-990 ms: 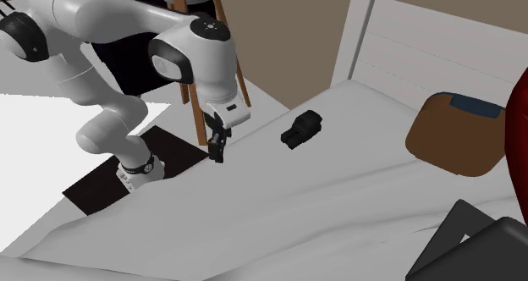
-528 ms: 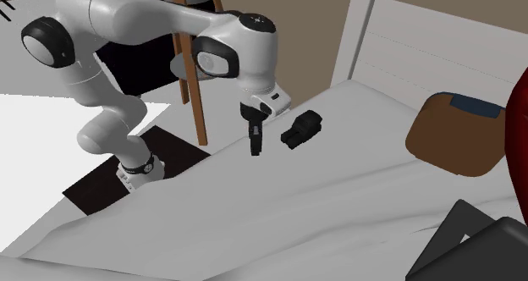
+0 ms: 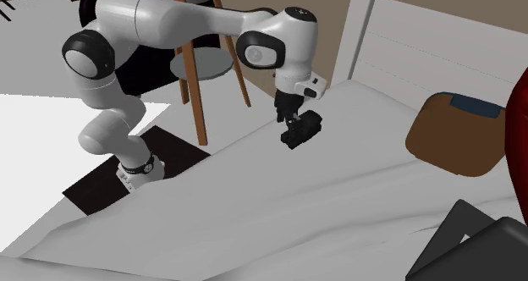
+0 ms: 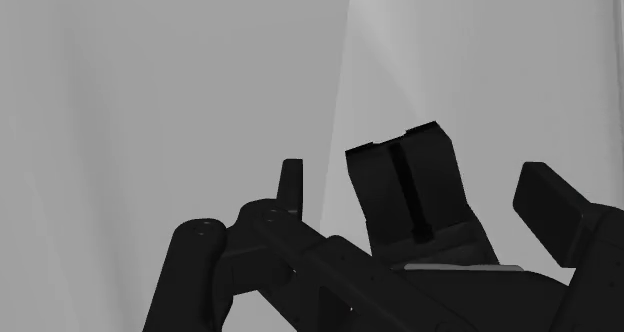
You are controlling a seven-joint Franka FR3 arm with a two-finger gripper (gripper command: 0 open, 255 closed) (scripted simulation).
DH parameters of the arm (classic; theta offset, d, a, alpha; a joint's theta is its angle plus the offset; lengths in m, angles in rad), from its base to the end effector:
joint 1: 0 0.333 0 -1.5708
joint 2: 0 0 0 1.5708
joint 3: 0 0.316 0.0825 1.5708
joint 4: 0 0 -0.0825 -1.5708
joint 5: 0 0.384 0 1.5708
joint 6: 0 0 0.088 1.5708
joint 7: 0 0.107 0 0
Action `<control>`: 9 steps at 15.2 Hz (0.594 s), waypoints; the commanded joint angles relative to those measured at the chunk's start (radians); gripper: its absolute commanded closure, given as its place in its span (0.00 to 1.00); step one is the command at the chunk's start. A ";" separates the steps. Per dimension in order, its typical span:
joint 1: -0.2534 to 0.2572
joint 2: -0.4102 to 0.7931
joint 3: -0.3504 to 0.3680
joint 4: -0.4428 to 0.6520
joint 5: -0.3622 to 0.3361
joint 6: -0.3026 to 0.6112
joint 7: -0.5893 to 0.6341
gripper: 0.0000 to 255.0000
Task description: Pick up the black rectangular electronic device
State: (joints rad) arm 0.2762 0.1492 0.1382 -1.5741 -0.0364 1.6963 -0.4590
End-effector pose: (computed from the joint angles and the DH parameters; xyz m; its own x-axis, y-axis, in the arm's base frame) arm 0.5577 0.2357 0.5479 0.6391 0.7686 -0.0298 0.7690 -0.6393 0.0026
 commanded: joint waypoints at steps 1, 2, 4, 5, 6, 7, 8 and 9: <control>0.021 0.050 0.018 0.061 -0.014 -0.005 -0.024 0.00; 0.032 0.080 0.027 0.098 -0.023 -0.011 -0.035 0.00; 0.057 0.138 0.044 0.175 -0.041 -0.025 -0.055 0.00; 0.056 0.136 0.044 0.158 -0.041 -0.011 -0.055 0.00; 0.056 0.134 0.043 0.142 -0.041 0.003 -0.055 0.00; 0.055 0.133 0.043 0.127 -0.041 0.017 -0.054 0.00; 0.054 0.132 0.043 0.113 -0.041 0.031 -0.054 0.00; 0.054 0.131 0.043 0.098 -0.041 0.045 -0.053 0.00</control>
State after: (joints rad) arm 0.3293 0.2795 0.1807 -1.4637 -0.0765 1.7271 -0.5138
